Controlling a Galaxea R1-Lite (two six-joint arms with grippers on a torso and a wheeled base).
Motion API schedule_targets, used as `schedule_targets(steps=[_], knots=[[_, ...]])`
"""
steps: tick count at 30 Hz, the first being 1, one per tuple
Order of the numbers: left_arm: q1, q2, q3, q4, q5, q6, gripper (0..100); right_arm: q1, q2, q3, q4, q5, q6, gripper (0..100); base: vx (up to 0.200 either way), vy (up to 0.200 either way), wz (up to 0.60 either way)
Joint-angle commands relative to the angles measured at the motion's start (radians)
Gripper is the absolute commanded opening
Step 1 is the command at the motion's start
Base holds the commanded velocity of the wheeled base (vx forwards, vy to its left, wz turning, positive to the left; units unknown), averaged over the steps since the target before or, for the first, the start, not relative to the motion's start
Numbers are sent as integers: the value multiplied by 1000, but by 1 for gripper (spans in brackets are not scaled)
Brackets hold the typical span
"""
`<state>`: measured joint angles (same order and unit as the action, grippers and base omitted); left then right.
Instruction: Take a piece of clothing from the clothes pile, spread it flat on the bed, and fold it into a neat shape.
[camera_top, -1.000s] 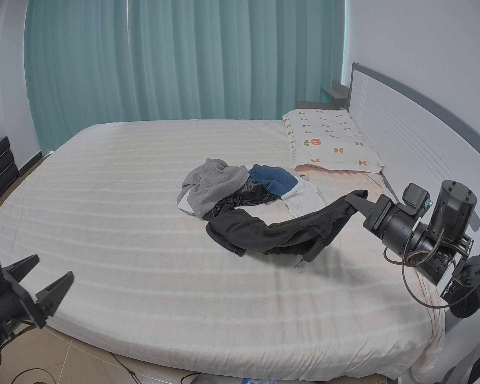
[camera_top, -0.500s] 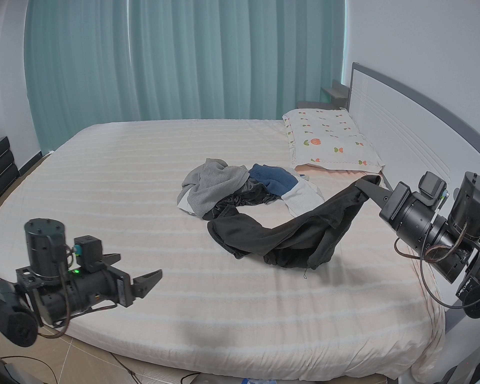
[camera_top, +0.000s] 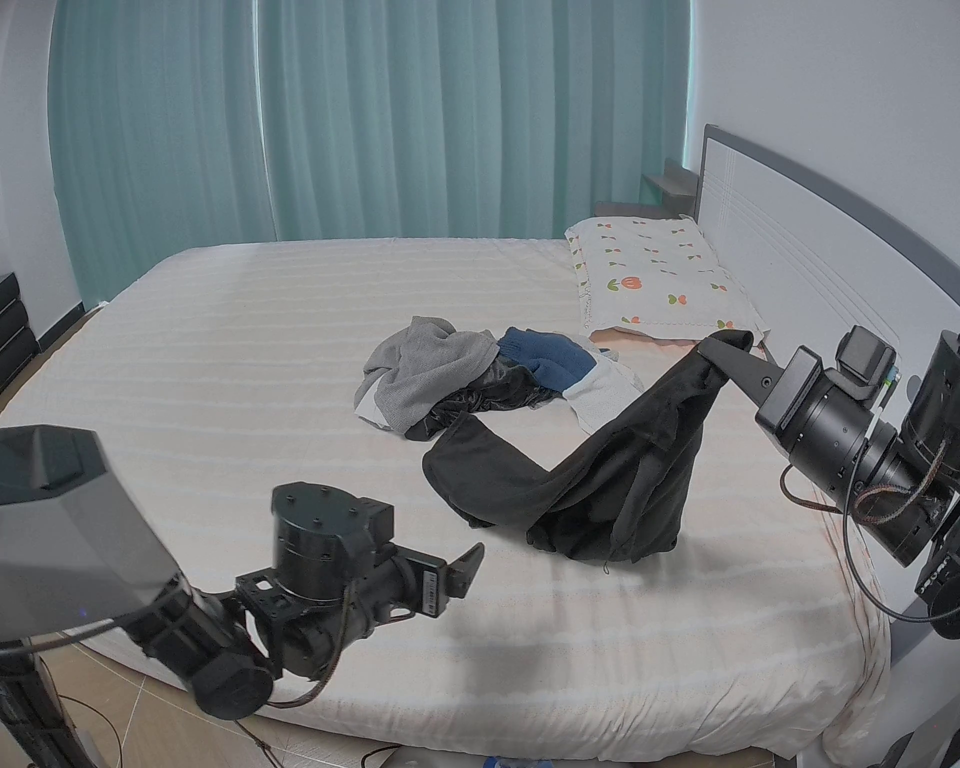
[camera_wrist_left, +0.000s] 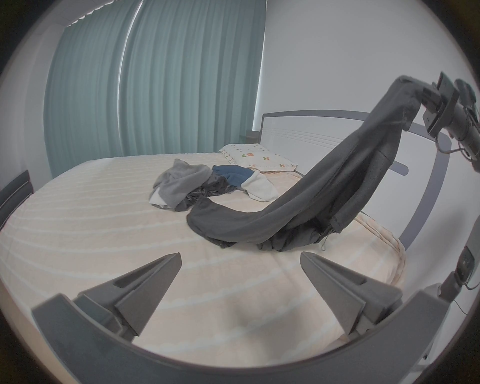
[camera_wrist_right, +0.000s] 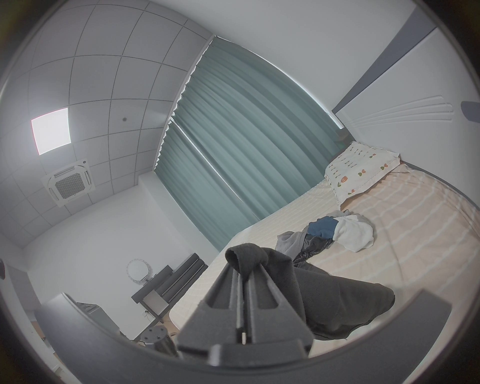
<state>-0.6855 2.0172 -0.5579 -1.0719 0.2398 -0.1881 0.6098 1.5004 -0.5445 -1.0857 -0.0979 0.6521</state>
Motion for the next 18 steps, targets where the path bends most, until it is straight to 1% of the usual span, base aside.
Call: schedule_targets(steps=[1,2,3,13,16,18], knots=[[-22,103,-93,-6,29,-37,100,5,-9,-5,0,3,-2,0,0,0,0],[-23,104,-94,-6,29,-39,100,7,-9,-5,0,3,-2,0,0,0,0],[-25,123,-125,-6,33,-53,100,7,-16,-2,1,4,-3,0,0,0,0],[-26,245,-264,-10,79,-54,100,8,-58,-43,12,0,-5,0,0,0,0],[-26,294,-324,-10,116,-56,100,11,-77,-38,15,4,-6,0,0,0,0],[-26,316,-350,-10,124,-56,100,22,-81,-37,15,4,-6,0,0,0,0]])
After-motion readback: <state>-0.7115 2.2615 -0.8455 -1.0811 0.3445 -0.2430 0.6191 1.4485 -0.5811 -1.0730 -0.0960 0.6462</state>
